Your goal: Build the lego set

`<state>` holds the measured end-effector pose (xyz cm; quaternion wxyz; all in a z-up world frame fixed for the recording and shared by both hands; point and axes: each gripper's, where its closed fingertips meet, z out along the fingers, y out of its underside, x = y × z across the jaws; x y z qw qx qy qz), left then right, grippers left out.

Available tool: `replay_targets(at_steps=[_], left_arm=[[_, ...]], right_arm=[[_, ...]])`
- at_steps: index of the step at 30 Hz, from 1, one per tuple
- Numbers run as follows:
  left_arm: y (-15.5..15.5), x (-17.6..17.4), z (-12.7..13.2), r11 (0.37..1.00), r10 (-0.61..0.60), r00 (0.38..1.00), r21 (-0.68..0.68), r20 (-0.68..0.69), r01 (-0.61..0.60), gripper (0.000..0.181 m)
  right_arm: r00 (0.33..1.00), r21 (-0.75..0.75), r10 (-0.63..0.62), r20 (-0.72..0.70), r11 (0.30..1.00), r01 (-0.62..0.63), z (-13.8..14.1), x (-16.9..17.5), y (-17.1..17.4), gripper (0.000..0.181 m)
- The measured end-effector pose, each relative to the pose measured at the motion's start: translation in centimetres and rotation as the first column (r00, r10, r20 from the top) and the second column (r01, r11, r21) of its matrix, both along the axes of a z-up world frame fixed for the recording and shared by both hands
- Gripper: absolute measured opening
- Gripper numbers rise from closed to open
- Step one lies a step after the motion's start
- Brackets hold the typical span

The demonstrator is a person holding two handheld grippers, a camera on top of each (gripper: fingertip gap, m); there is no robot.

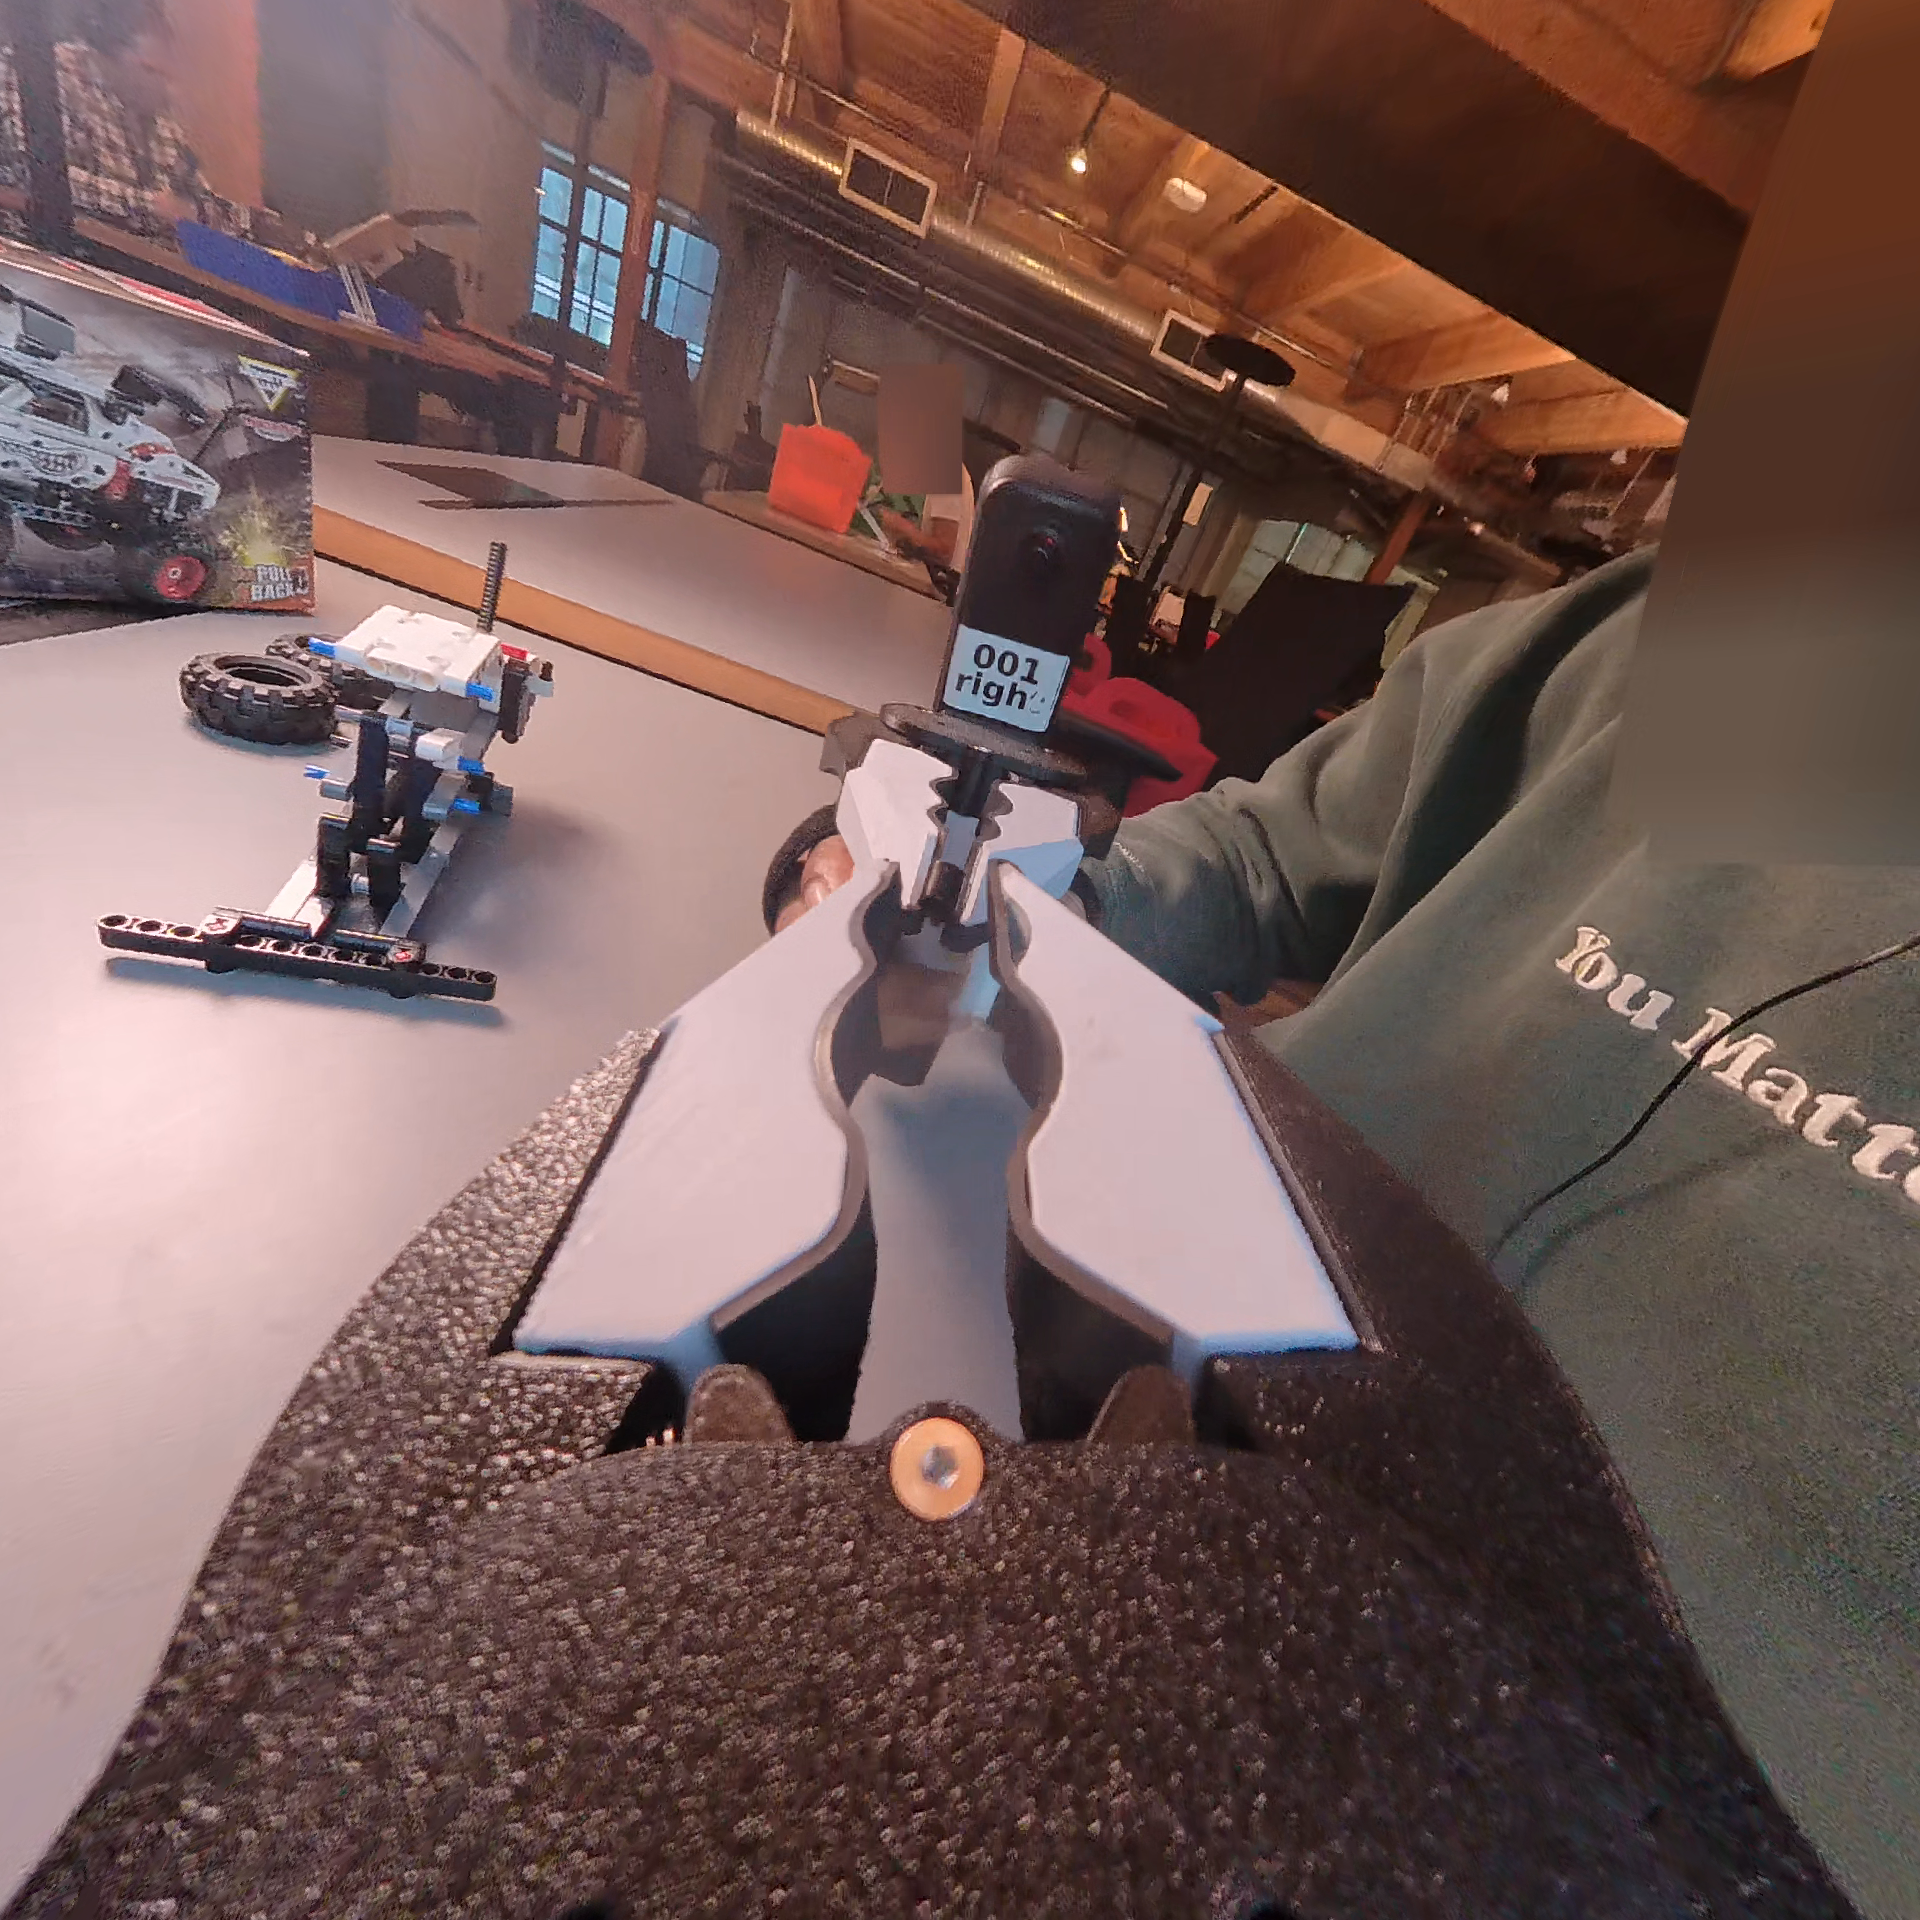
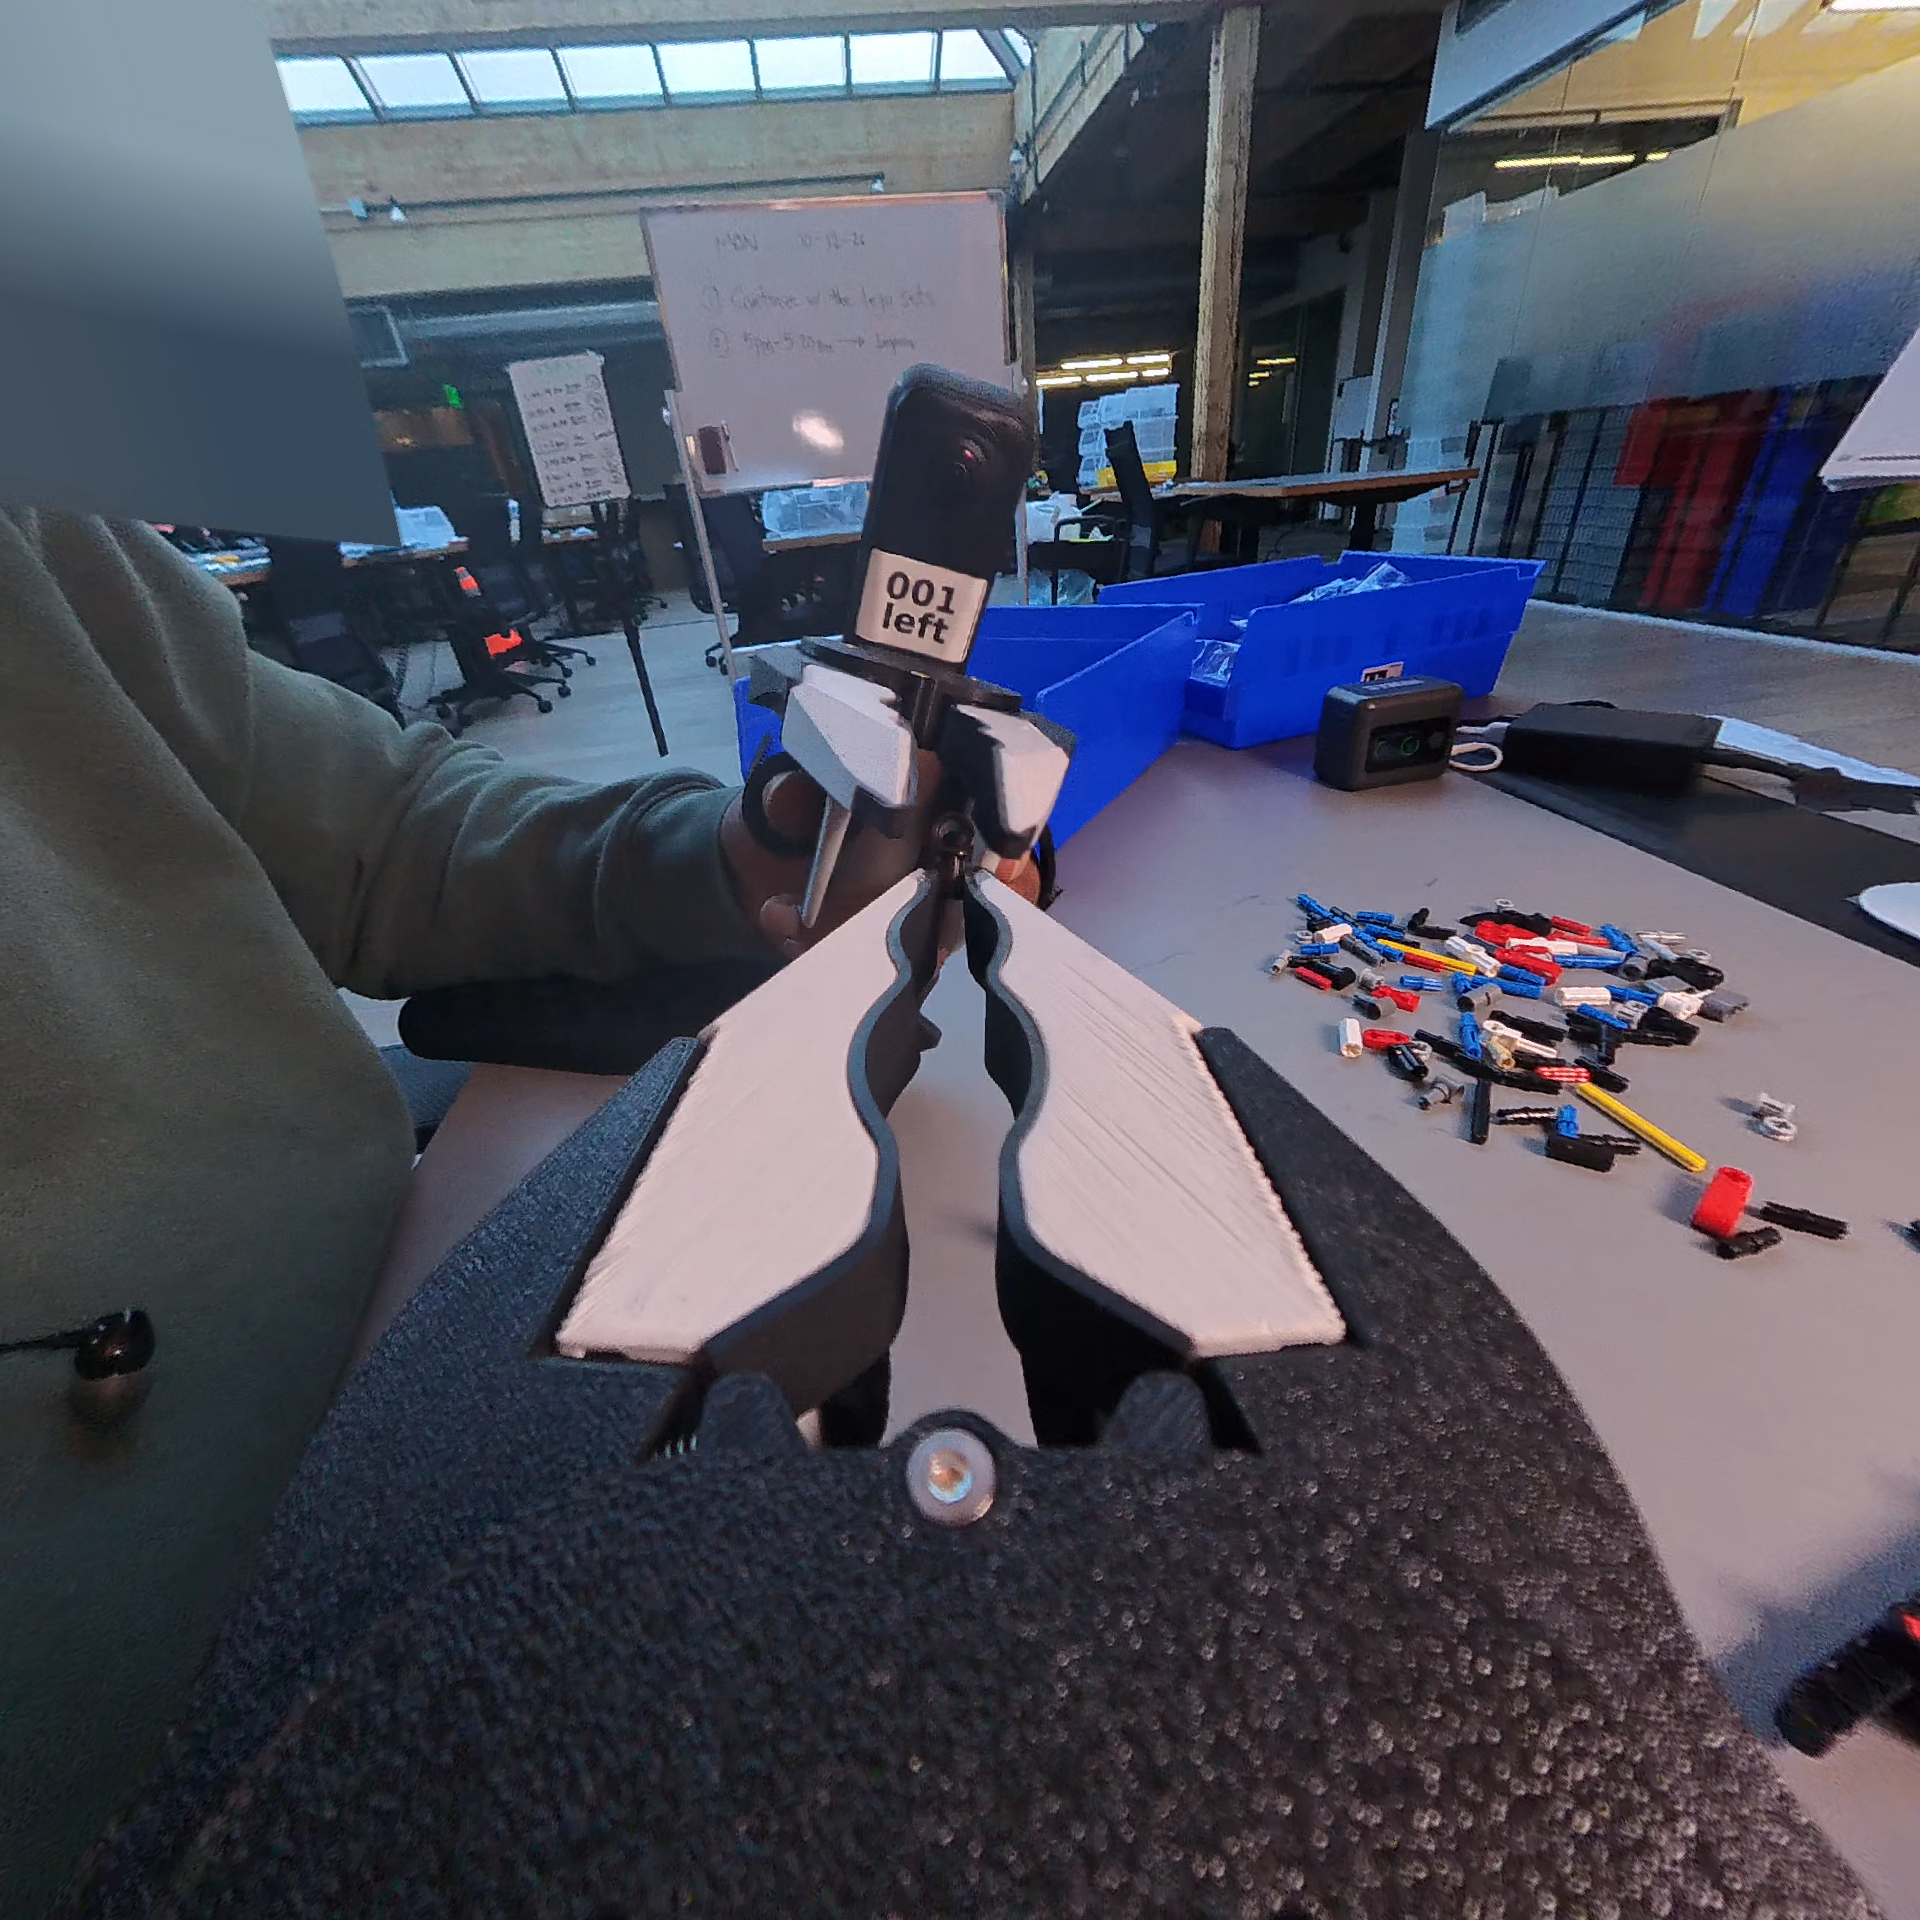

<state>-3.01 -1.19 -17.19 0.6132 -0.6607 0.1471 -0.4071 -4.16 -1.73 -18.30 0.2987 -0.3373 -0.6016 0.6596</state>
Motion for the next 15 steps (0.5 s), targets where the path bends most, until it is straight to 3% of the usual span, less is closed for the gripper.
replay_targets(at_steps=[2, 8, 10, 15], left_arm=[[-0.1, 0.1, -0.1, 1.000, 0.006, 0.999, 0.012, -0.032, -0.006, 0.007], [-0.4, -0.1, -1.2, 1.000, 0.016, 0.977, 0.015, -0.213, -0.013, 0.007], [-0.2, -0.9, -2.3, 0.999, 0.043, 0.946, -0.002, -0.321, -0.046, 0.007], [0.3, -2.1, -7.3, 0.985, -0.017, 0.868, -0.157, -0.495, -0.070, 0.007]], right_arm=[[1.000, 0.019, 0.002, 0.006, 1.000, -0.002, -0.3, 0.0, -0.2, 0.004], [0.998, 0.074, 0.005, 0.063, 0.997, -0.010, -1.5, -0.2, -0.3, 0.005], [0.991, 0.166, -0.002, 0.132, 0.986, -0.021, -3.1, -0.3, 0.2, 0.023], [0.938, 0.377, -0.055, 0.342, 0.923, -0.083, -8.2, 0.1, 2.2, 0.026]])
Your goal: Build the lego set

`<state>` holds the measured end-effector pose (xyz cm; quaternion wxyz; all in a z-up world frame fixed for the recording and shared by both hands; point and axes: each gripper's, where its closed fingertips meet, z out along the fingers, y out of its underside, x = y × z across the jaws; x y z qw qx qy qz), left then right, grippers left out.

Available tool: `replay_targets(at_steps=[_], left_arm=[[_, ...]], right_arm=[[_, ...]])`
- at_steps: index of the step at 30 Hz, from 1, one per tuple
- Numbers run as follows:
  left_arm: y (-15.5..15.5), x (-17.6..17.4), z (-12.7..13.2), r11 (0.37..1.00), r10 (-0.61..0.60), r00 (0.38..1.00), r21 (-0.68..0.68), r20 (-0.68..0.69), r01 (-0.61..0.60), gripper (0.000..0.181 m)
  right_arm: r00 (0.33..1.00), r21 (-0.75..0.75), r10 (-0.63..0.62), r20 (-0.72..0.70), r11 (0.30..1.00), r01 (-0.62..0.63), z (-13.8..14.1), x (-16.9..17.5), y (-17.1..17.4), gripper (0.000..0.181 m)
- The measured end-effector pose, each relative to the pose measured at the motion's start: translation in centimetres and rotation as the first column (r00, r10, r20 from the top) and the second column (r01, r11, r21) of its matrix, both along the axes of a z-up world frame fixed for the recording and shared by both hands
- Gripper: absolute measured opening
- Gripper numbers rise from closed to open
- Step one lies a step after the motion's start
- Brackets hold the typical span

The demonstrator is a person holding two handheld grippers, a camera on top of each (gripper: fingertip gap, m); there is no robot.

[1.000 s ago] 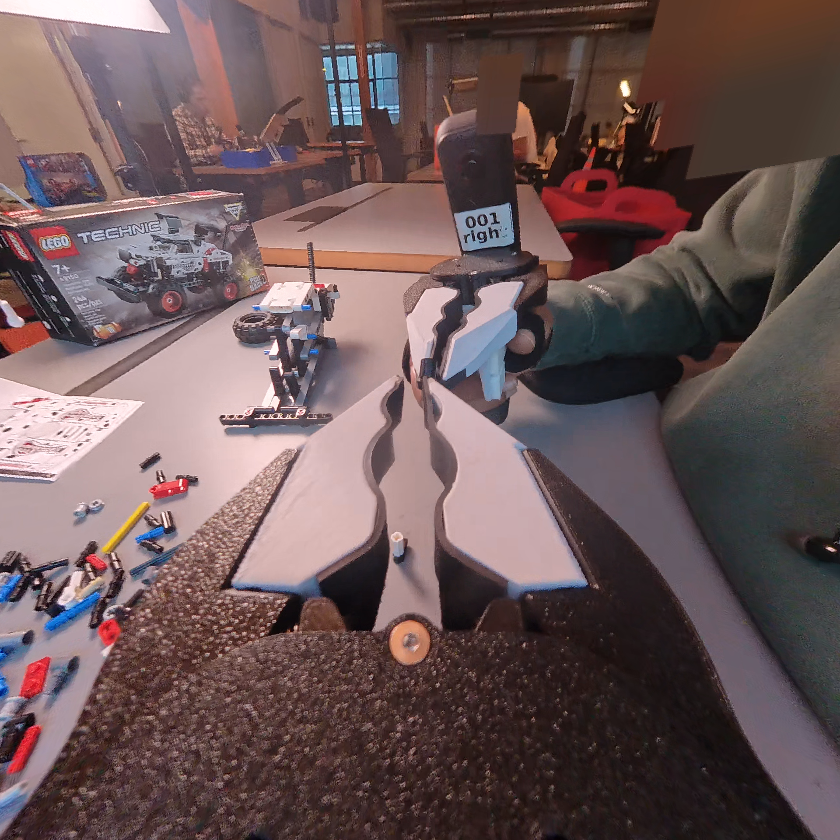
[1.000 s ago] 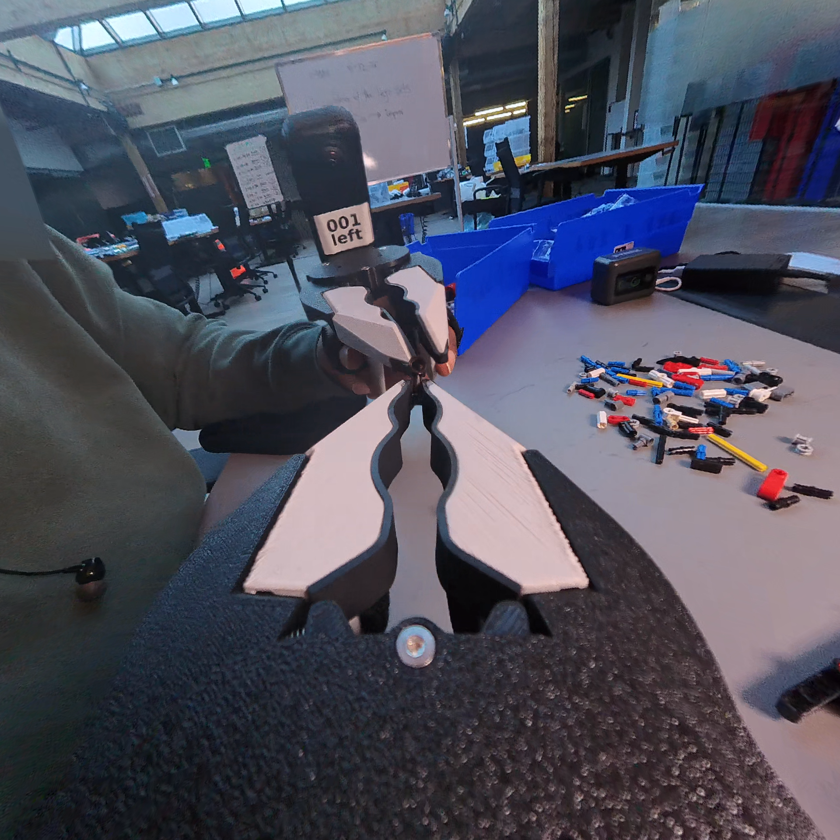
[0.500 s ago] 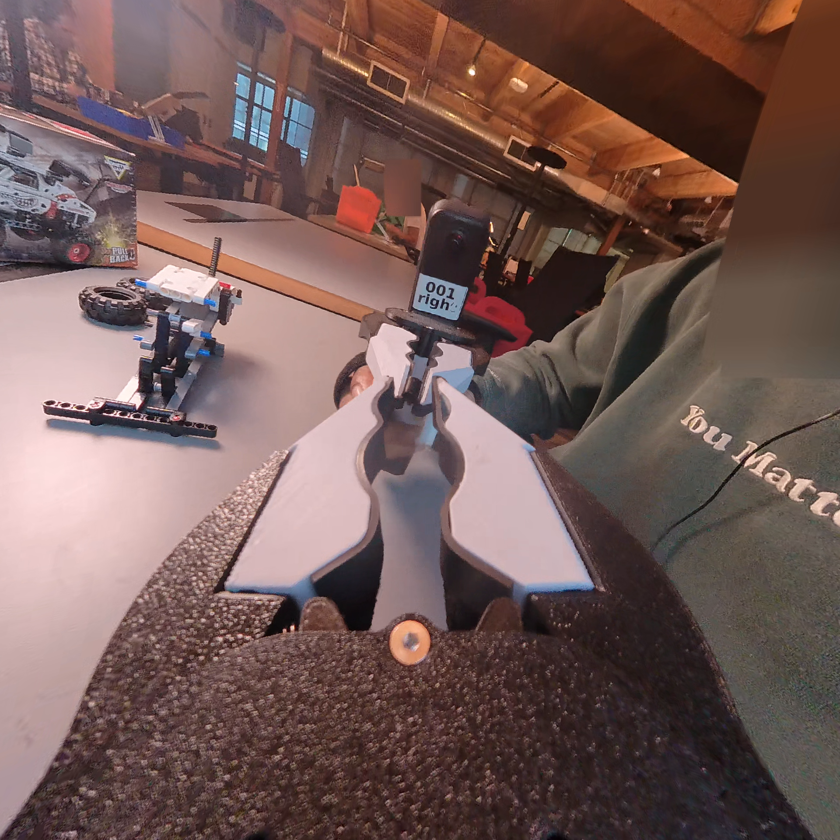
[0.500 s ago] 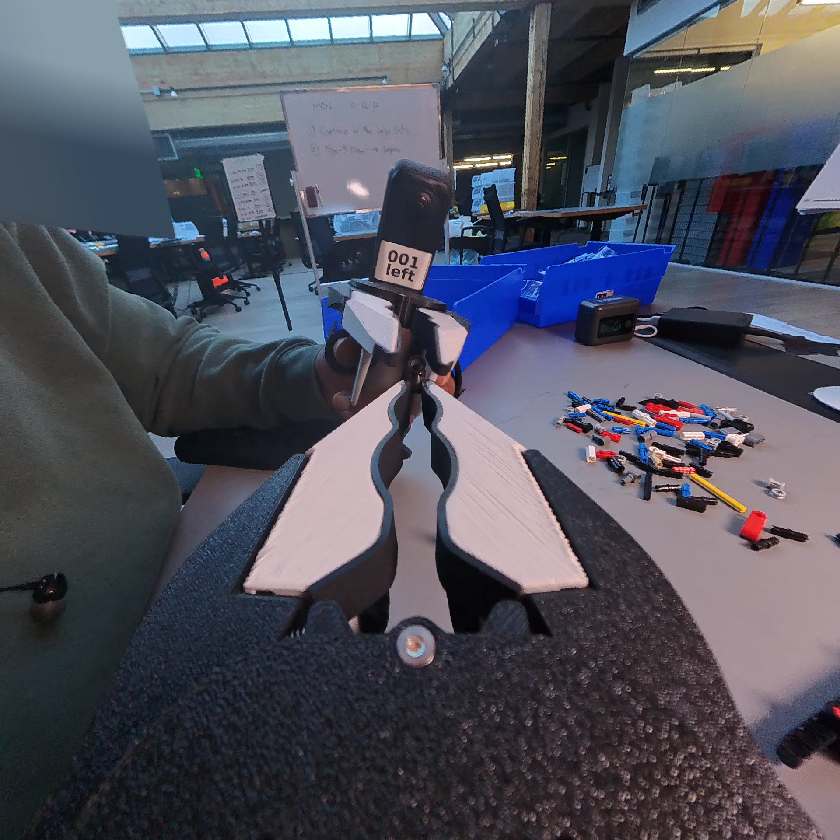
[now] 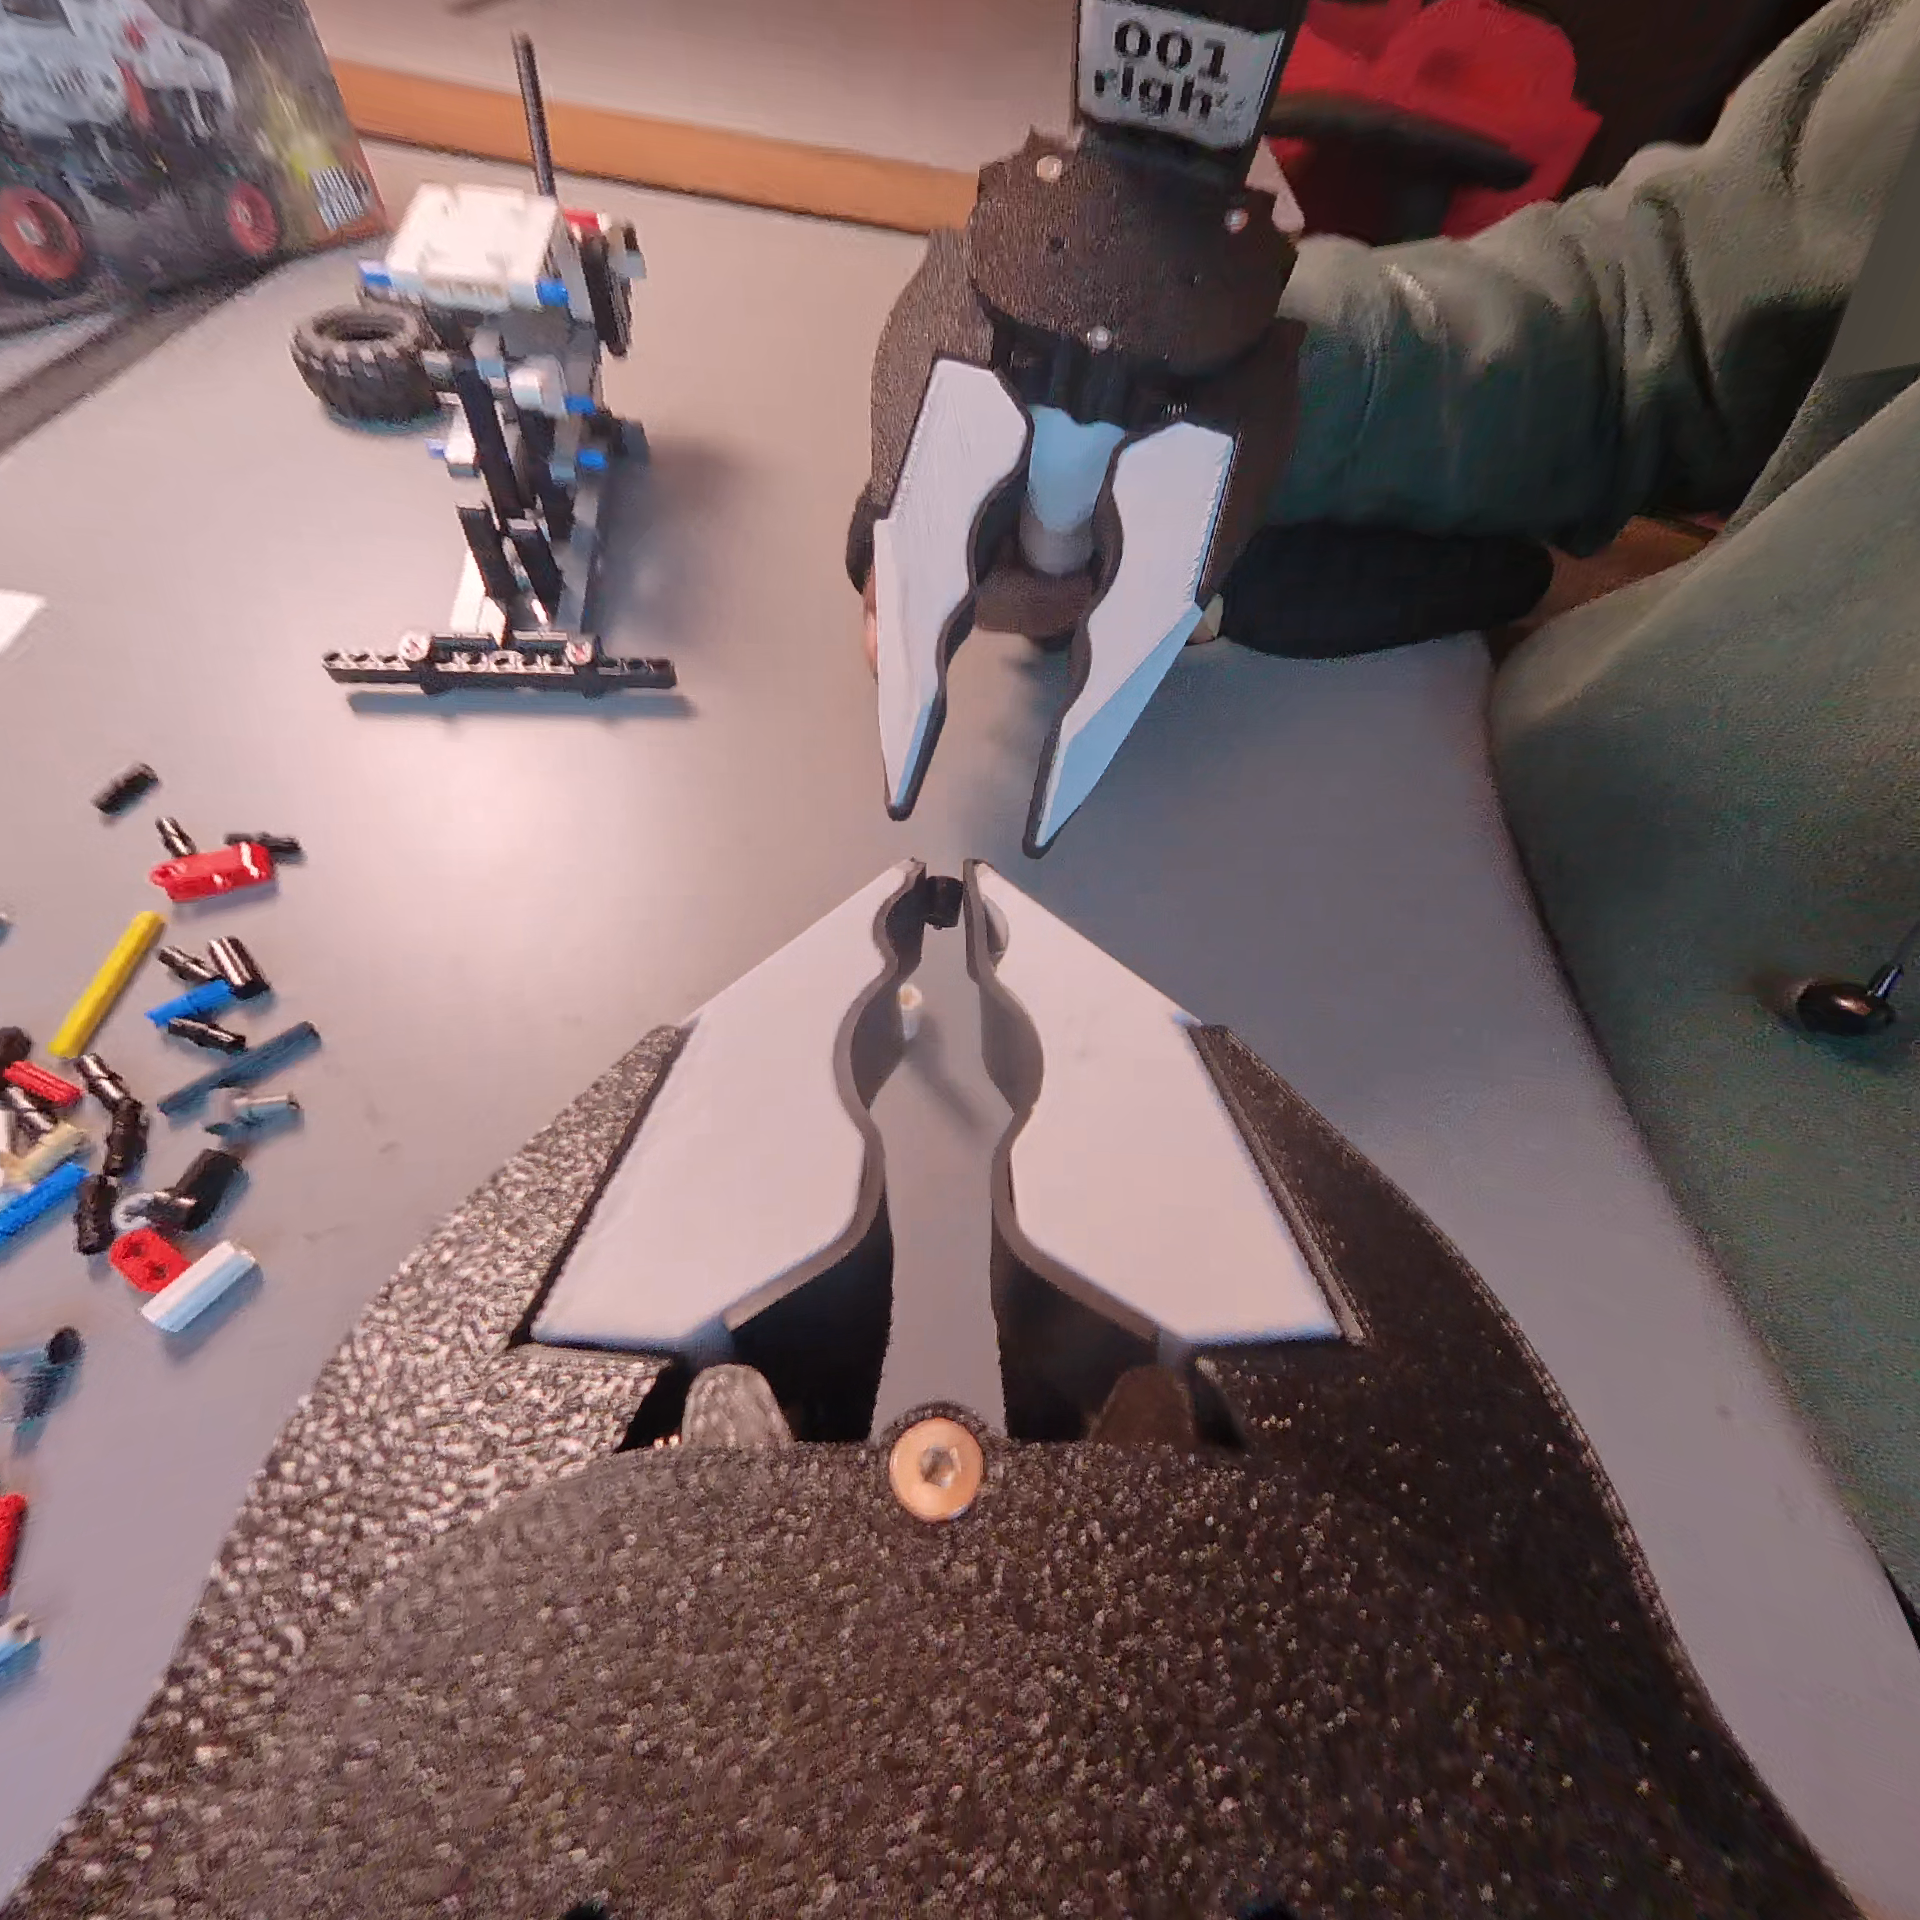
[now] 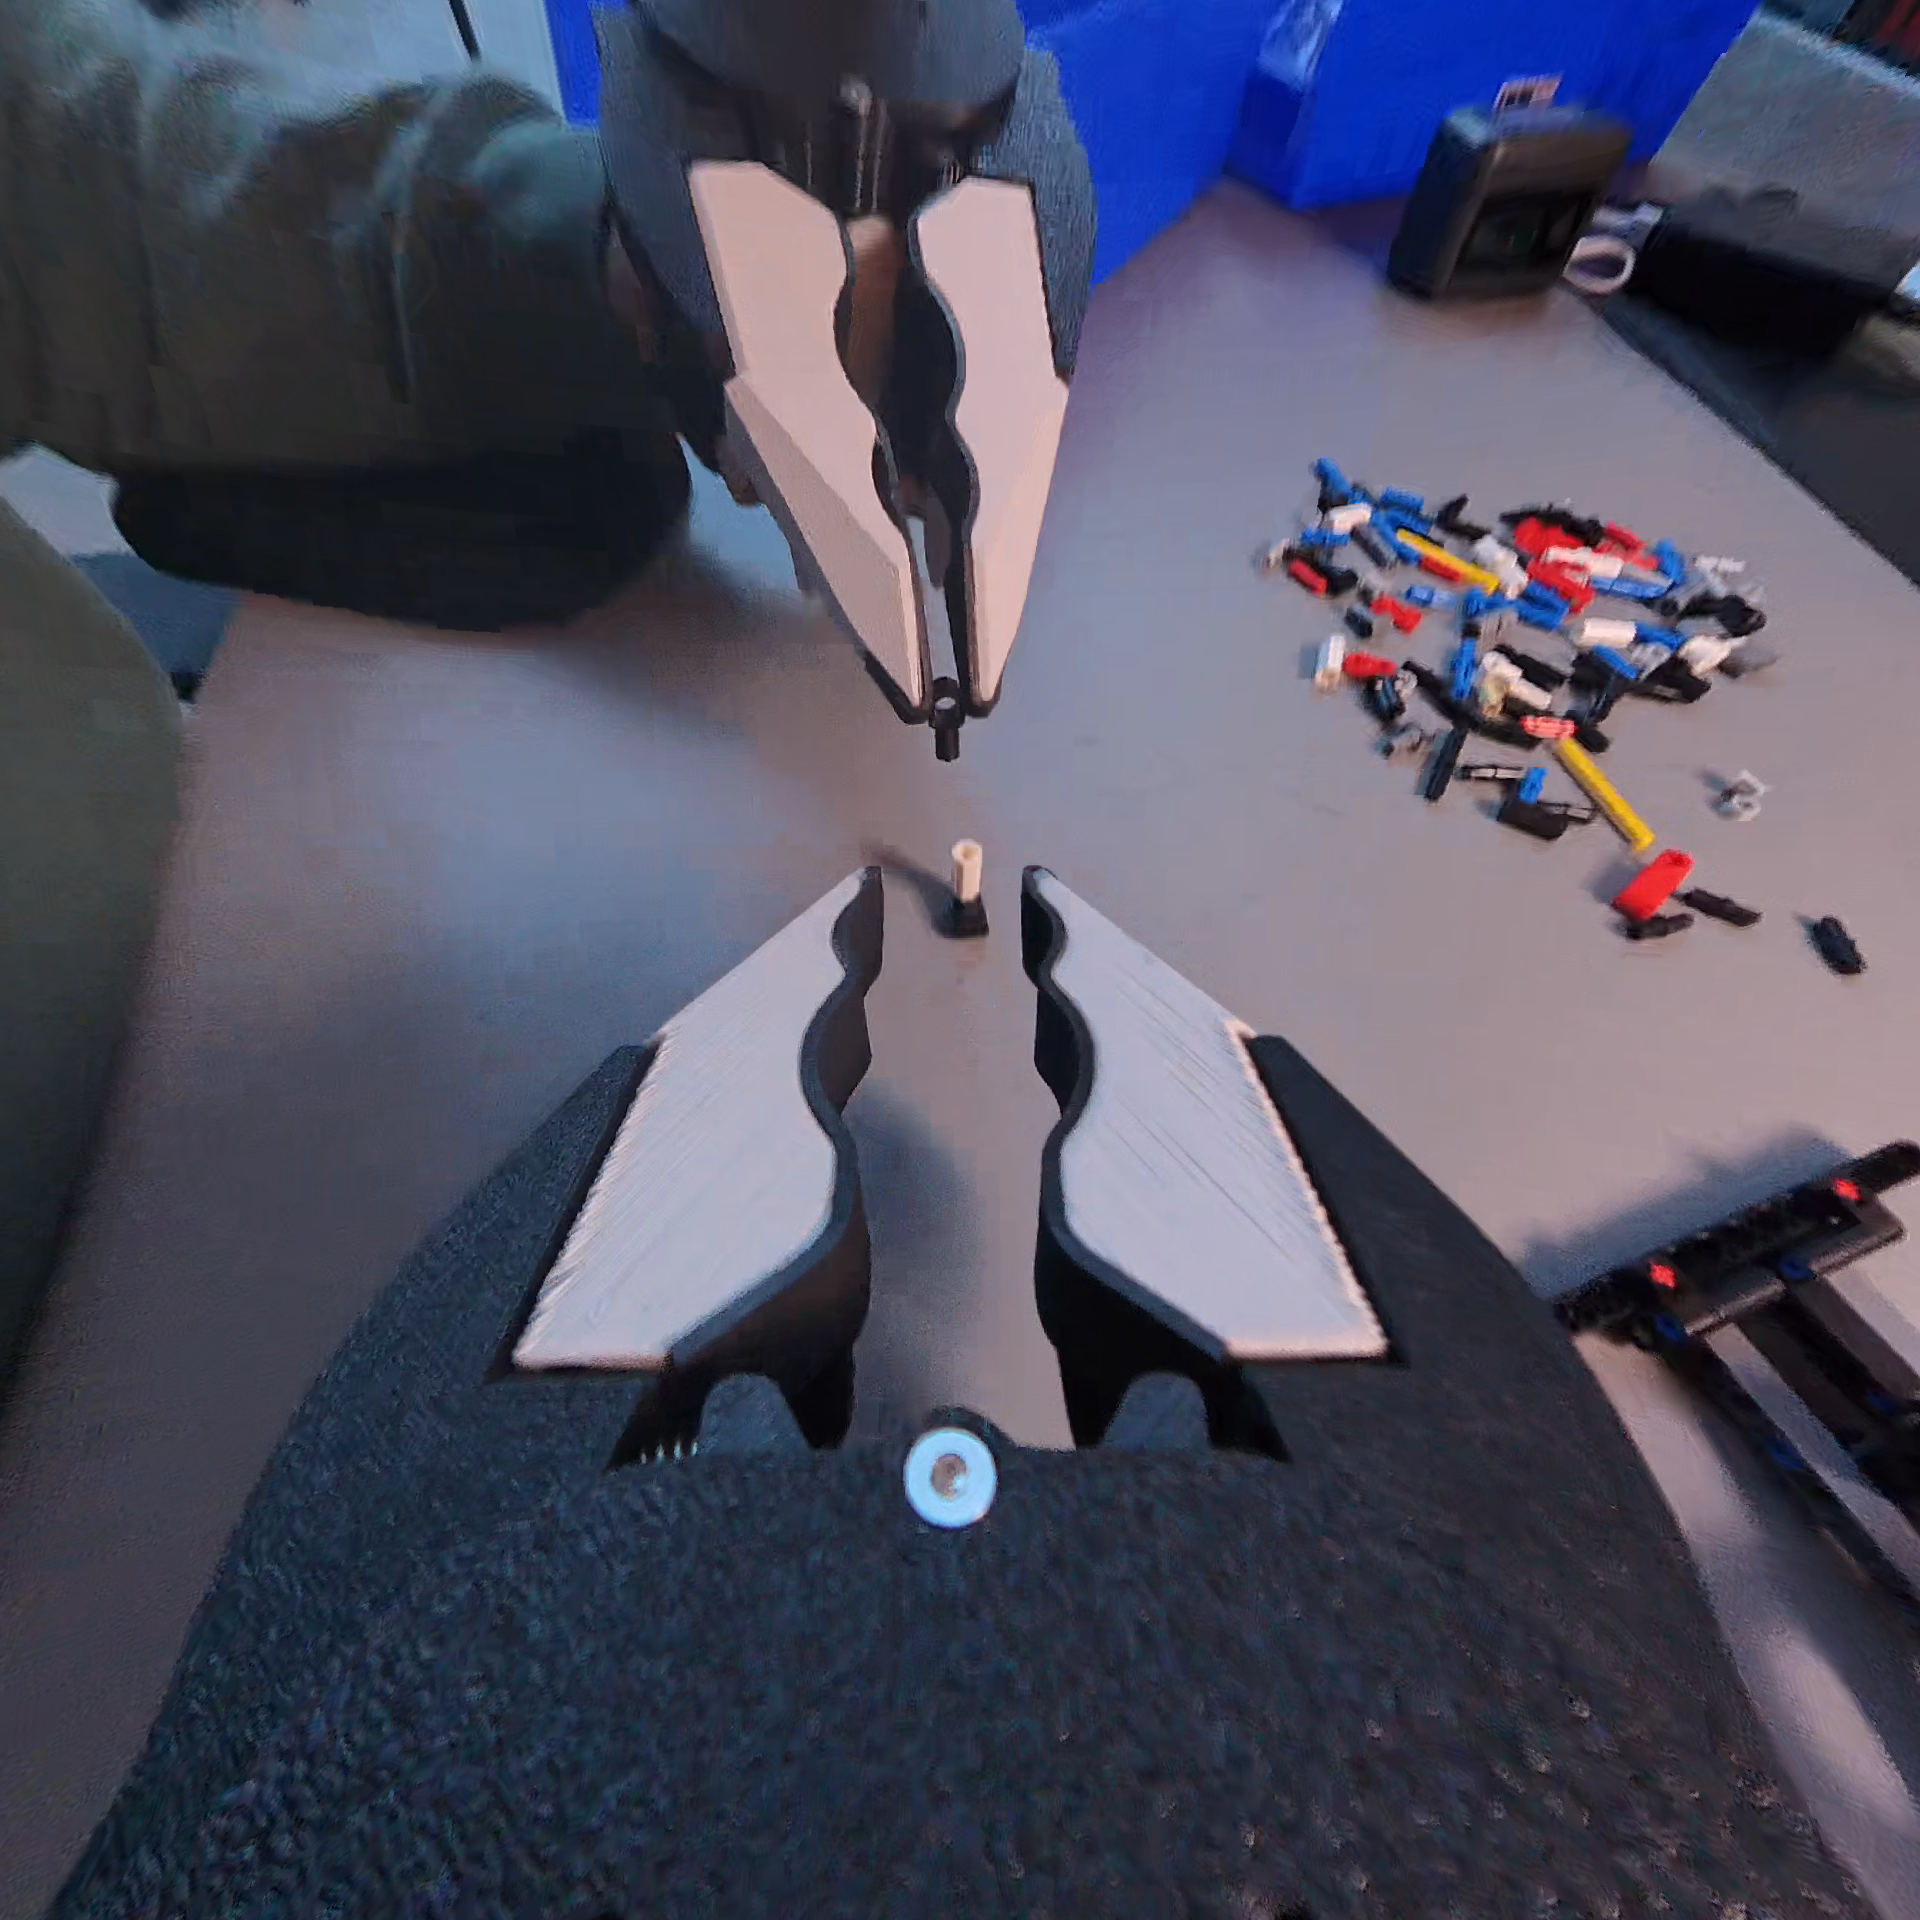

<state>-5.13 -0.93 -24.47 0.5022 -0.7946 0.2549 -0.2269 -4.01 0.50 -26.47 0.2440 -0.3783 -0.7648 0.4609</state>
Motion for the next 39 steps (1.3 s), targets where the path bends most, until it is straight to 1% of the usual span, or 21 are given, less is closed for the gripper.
replay_targets(at_steps=[2, 4, 6, 9, 13, 17, 20, 22, 25, 31, 39], left_arm=[[0.3, 0.0, -1.4, 0.999, -0.003, 1.000, -0.051, -0.021, 0.002, 0.007], [0.5, 0.0, -2.1, 0.997, 0.002, 1.000, -0.075, -0.028, -0.004, 0.007], [0.6, -0.1, -2.3, 0.996, 0.006, 1.000, -0.084, -0.028, -0.008, 0.006], [0.4, -0.5, -2.6, 0.996, 0.016, 0.999, -0.088, -0.037, -0.020, 0.006], [0.4, -0.5, -3.0, 0.995, 0.013, 0.999, -0.095, -0.031, -0.016, 0.006], [0.4, -0.3, -3.1, 0.995, 0.005, 0.999, -0.097, -0.032, -0.008, 0.006], [0.5, -0.3, -3.0, 0.996, 0.002, 1.000, -0.088, -0.029, -0.005, 0.006], [0.5, -0.1, -3.0, 0.997, -0.002, 0.999, -0.082, -0.035, -0.001, 0.006], [0.4, 0.1, -3.2, 0.997, -0.017, 0.998, -0.082, -0.055, 0.012, 0.006], [0.4, 0.3, -2.9, 0.998, -0.023, 0.998, -0.065, -0.054, 0.019, 0.006], [0.2, 0.6, -3.4, 0.997, -0.041, 0.996, -0.075, -0.085, 0.035, 0.006]], right_arm=[[0.997, 0.100, 0.000, 0.073, 0.995, -0.007, -2.1, 0.0, 0.2, 0.026], [0.994, 0.158, 0.021, 0.111, 0.987, -0.038, -3.1, -0.4, -0.1, 0.027], [0.990, 0.161, 0.024, 0.137, 0.986, -0.047, -3.4, -1.3, -0.3, 0.026], [0.981, 0.153, 0.067, 0.182, 0.984, -0.096, -3.7, -2.2, -0.9, 0.025], [0.970, 0.161, 0.111, 0.215, 0.976, -0.148, -4.2, -2.6, -1.5, 0.020], [0.972, 0.170, 0.110, 0.210, 0.974, -0.147, -4.2, -2.7, -1.4, 0.013], [0.972, 0.180, 0.113, 0.207, 0.972, -0.151, -4.3, -2.6, -1.5, 0.012], [0.972, 0.179, 0.115, 0.206, 0.972, -0.153, -4.3, -2.6, -1.5, 0.007], [0.971, 0.176, 0.118, 0.207, 0.972, -0.156, -4.2, -2.6, -1.7, 0.007], [0.969, 0.116, 0.134, 0.209, 0.980, -0.161, -3.9, -2.4, -2.0, 0.007], [0.971, 0.178, 0.121, 0.206, 0.971, -0.159, -4.2, -2.3, -1.8, 0.007]])
